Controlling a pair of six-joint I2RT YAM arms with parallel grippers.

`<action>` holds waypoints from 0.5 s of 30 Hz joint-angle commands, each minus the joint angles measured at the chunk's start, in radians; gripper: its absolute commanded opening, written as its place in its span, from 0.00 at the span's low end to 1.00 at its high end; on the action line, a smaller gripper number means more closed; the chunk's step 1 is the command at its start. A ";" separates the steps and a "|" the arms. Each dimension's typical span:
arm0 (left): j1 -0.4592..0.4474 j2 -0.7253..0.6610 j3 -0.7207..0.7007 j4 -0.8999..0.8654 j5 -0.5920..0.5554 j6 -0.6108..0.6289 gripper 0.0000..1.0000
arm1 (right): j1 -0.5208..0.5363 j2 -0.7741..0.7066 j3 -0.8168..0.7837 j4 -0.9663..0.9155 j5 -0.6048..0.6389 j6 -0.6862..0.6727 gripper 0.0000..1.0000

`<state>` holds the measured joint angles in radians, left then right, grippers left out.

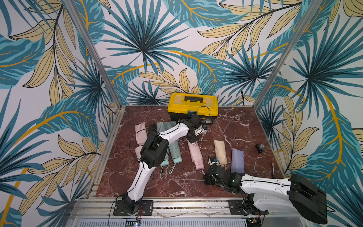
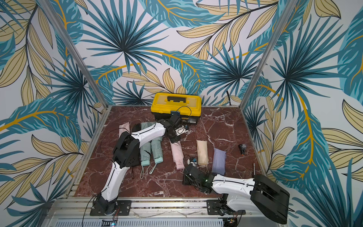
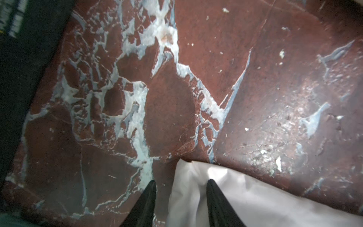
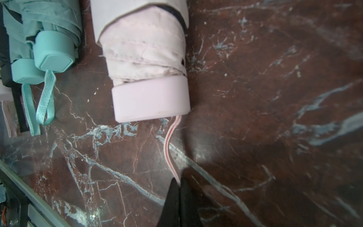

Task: Take umbrellas out of sleeves
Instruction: Take out the umbrella from the umbrella sleeve.

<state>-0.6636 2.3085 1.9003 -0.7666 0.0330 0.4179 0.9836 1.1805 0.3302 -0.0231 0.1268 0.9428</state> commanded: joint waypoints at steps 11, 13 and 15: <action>0.006 0.017 -0.023 0.001 0.015 -0.003 0.26 | 0.007 0.056 -0.042 -0.138 -0.029 0.000 0.00; 0.008 0.012 -0.025 0.002 0.020 0.000 0.20 | 0.007 0.056 -0.042 -0.138 -0.029 0.000 0.00; 0.010 0.005 -0.026 0.001 0.026 0.004 0.13 | 0.007 0.056 -0.042 -0.138 -0.029 -0.001 0.00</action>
<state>-0.6601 2.3161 1.8877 -0.7662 0.0444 0.4191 0.9840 1.1915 0.3328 -0.0120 0.1242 0.9424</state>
